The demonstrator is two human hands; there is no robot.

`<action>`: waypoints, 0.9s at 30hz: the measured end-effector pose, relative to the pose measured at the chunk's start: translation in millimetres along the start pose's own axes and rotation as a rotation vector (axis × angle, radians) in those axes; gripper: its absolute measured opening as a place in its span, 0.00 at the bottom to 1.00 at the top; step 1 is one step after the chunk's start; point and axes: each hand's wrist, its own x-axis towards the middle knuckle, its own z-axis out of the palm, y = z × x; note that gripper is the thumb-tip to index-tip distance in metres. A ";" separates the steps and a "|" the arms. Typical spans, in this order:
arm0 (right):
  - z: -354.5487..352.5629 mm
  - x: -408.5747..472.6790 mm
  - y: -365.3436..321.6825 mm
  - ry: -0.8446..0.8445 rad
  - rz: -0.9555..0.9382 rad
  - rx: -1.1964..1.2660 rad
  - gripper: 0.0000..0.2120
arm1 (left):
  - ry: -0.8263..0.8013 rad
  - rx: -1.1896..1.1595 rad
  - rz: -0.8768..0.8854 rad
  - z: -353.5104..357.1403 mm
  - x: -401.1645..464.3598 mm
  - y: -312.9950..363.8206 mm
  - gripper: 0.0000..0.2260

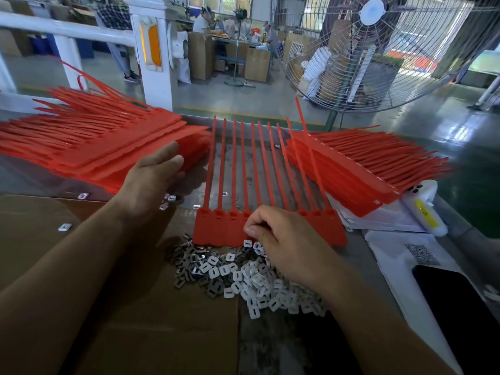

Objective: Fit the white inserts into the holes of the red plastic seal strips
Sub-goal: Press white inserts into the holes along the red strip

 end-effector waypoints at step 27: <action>-4.3 24.2 -7.2 0.248 0.322 0.576 0.05 | -0.410 1.043 0.282 15.5 -48.1 9.5 0.16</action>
